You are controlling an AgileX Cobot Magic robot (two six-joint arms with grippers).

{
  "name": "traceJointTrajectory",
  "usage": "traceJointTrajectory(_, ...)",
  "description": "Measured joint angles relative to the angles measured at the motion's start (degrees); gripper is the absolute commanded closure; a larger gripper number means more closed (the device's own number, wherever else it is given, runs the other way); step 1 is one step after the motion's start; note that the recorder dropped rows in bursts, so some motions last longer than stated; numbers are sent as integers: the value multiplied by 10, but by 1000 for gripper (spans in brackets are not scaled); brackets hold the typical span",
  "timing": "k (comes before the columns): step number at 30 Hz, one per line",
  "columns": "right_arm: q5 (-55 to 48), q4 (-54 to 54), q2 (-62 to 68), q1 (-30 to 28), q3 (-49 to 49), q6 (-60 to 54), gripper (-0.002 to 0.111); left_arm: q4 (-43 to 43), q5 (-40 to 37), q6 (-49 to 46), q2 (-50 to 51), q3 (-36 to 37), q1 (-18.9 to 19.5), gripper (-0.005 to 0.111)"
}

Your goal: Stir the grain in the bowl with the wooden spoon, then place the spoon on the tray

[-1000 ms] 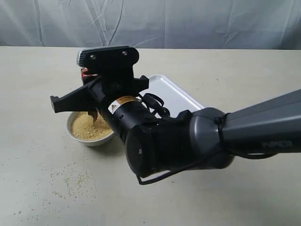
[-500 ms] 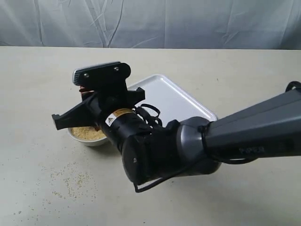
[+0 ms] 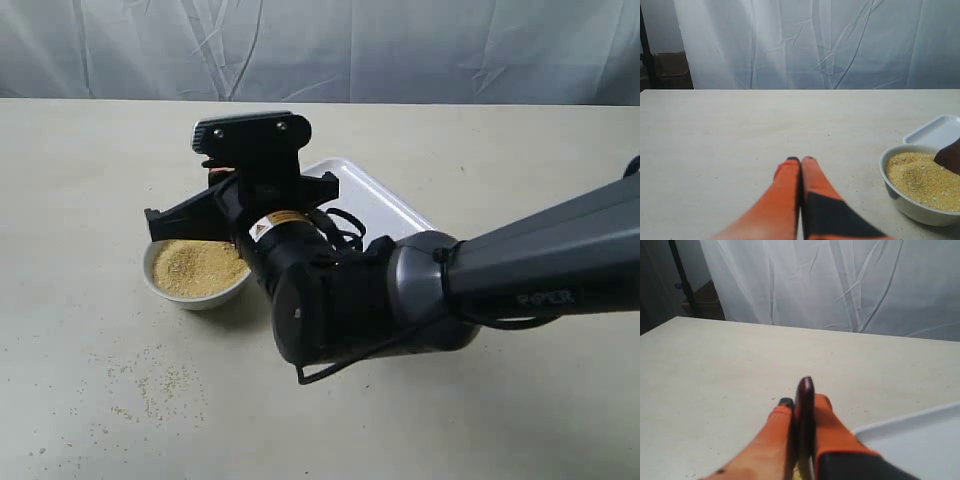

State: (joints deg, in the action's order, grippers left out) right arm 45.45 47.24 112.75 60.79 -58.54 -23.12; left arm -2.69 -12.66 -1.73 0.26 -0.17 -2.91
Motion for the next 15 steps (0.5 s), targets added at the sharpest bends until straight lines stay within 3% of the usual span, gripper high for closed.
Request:
traceJointTrajectory(6, -18, -59, 18, 0, 0, 57, 109, 0, 0, 0, 0, 0, 0, 107)
traceJointTrajectory(15, -38, -90, -27, 0, 0, 51, 109, 0, 0, 0, 0, 0, 0, 107)
